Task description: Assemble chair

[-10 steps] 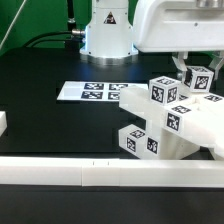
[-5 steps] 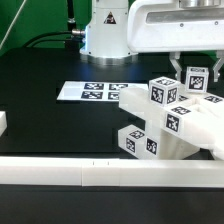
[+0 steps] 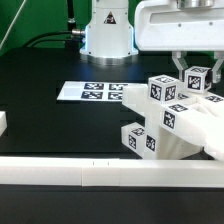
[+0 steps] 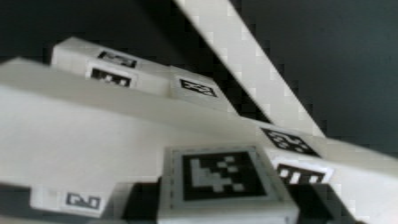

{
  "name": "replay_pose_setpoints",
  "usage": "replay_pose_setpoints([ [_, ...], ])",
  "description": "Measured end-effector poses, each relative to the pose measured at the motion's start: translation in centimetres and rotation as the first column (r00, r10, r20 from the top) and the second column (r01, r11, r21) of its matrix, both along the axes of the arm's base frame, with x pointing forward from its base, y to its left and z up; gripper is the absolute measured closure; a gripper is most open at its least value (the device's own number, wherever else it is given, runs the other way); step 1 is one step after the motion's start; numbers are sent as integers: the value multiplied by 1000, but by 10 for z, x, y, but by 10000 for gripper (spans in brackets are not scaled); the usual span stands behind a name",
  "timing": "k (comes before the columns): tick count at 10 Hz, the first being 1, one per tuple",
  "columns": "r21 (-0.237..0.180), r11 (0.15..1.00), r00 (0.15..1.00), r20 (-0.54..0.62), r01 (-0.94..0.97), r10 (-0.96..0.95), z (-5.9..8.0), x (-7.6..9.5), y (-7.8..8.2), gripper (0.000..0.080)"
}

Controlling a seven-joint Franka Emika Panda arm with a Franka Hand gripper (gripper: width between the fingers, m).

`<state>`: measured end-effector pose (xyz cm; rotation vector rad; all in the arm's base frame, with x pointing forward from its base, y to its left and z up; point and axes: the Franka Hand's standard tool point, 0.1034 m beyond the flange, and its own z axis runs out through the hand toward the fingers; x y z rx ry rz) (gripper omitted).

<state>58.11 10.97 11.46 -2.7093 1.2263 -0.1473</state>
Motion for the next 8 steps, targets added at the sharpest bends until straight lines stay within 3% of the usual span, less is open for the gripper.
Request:
replay_pose_setpoints([
  [2, 35, 987, 988, -15, 154, -154, 0, 1, 3, 517],
  [4, 25, 994, 995, -17, 103, -102, 0, 0, 3, 489],
  [5, 19, 999, 999, -22, 37, -37, 1, 0, 5, 315],
  [6, 18, 1000, 1000, -14, 25, -25, 2, 1, 5, 315],
  [7, 10, 1000, 1000, -9, -27, 27, 1, 1, 5, 187],
  [8, 0, 996, 996, -2, -91, 91, 1, 1, 5, 161],
])
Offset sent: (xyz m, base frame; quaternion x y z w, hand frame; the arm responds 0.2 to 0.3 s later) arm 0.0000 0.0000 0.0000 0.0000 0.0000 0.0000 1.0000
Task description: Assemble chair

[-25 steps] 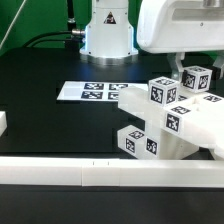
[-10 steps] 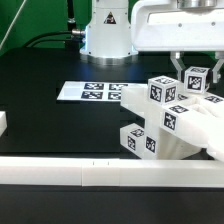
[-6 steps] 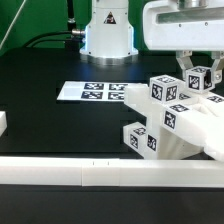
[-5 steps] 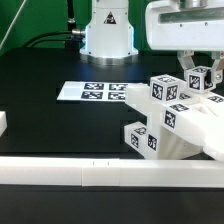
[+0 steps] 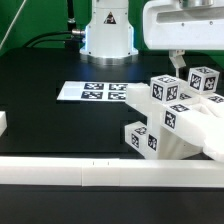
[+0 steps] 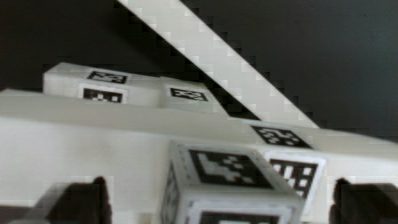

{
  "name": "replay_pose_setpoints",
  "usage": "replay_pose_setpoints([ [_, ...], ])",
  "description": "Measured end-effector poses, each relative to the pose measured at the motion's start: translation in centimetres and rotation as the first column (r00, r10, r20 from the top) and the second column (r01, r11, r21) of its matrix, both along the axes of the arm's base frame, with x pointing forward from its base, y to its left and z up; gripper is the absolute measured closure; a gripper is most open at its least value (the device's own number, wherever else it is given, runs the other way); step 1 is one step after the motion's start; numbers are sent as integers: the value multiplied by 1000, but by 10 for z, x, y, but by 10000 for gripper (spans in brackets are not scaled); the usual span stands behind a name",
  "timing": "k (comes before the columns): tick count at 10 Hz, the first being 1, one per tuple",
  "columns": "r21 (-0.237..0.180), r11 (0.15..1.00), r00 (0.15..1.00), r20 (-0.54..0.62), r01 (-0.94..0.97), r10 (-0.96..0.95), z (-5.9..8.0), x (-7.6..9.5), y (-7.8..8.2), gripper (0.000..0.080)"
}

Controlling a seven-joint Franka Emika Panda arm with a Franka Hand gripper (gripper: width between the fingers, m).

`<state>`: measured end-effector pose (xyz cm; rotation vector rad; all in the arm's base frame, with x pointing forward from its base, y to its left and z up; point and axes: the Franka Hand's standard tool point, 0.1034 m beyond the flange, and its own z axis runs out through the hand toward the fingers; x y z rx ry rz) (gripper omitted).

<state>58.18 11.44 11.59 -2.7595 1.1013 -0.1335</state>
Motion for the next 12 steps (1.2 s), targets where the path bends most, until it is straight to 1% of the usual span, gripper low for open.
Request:
replay_pose_setpoints([
  [2, -31, 983, 983, 8, -182, 183, -1, -2, 0, 152],
  [3, -58, 951, 953, -11, -304, 304, -2, -5, 1, 152],
  [4, -84, 901, 904, -28, -427, 426, -1, -6, 1, 151],
  [6, -111, 763, 771, -68, -636, 633, 4, -2, 2, 151],
  [7, -118, 704, 713, -81, -701, 696, 5, -1, 3, 151],
  [8, -121, 676, 686, -98, -727, 721, 7, -2, 5, 151],
  [9, -143, 565, 580, -110, -813, 807, 9, 0, 5, 151],
  [10, -147, 497, 514, -112, -855, 851, 8, 0, 3, 151],
  [11, -147, 456, 473, -114, -878, 874, 7, 0, -1, 175],
  [12, -147, 448, 465, -114, -882, 878, 7, 0, 0, 175],
])
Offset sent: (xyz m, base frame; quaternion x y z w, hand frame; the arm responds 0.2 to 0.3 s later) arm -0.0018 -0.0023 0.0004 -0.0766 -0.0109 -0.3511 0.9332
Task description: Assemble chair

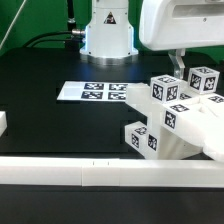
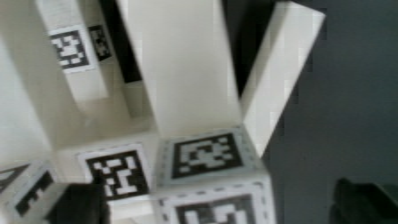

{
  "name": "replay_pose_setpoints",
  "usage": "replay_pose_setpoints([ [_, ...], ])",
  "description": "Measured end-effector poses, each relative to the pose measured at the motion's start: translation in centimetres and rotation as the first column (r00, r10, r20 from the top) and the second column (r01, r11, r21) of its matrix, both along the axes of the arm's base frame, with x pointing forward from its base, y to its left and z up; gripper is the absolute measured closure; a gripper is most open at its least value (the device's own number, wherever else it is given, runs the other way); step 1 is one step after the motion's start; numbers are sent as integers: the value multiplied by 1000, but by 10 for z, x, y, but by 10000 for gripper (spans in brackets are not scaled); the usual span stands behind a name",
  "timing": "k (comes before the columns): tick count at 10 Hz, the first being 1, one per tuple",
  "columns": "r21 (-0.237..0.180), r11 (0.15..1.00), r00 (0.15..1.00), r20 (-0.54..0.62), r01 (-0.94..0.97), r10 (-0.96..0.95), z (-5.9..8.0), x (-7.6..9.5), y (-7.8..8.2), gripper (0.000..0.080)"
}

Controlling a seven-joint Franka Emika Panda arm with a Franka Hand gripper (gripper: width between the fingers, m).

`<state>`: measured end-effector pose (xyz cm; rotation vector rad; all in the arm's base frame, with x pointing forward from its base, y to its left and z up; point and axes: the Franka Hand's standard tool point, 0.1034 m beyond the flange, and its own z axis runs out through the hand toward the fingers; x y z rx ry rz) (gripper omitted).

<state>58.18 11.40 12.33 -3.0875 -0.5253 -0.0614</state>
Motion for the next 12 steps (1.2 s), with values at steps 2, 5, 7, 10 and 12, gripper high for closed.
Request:
replay_pose_setpoints([
  [2, 0, 1000, 1000, 0, 3, -3, 0, 0, 0, 522],
  [5, 10, 998, 998, 0, 64, -64, -1, 0, 0, 518],
  [7, 68, 917, 919, 7, 392, -393, -1, -3, 3, 518],
  [10, 105, 805, 810, 2, 583, -587, -1, -1, 5, 518],
  [12, 114, 698, 704, -23, 707, -710, -1, -1, 6, 517],
])
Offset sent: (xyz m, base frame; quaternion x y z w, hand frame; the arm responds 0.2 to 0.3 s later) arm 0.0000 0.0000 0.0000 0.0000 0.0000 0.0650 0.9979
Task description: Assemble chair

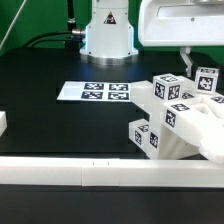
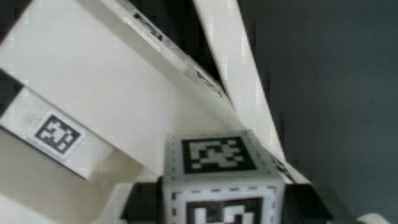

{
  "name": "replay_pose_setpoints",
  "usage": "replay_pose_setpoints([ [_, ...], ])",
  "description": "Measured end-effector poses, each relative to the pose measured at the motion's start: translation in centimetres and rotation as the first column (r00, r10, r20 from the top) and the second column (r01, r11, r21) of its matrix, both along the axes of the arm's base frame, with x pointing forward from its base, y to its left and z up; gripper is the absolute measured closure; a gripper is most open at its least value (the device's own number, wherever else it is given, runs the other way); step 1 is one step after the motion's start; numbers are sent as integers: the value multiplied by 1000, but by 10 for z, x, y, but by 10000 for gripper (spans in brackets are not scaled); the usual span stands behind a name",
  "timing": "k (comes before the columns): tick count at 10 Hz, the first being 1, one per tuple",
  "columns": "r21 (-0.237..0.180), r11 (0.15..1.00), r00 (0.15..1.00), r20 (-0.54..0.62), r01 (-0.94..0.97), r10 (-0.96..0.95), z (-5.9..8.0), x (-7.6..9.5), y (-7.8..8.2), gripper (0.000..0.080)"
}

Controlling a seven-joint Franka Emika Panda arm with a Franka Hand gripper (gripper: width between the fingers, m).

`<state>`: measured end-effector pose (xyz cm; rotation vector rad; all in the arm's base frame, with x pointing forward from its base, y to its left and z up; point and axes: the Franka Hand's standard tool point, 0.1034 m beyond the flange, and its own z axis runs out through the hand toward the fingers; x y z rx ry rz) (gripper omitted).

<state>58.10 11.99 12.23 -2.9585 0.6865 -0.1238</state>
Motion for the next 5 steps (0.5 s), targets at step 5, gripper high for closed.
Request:
replay_pose_setpoints([
  [5, 110, 854, 860, -25, 509, -509, 0, -3, 2, 517],
])
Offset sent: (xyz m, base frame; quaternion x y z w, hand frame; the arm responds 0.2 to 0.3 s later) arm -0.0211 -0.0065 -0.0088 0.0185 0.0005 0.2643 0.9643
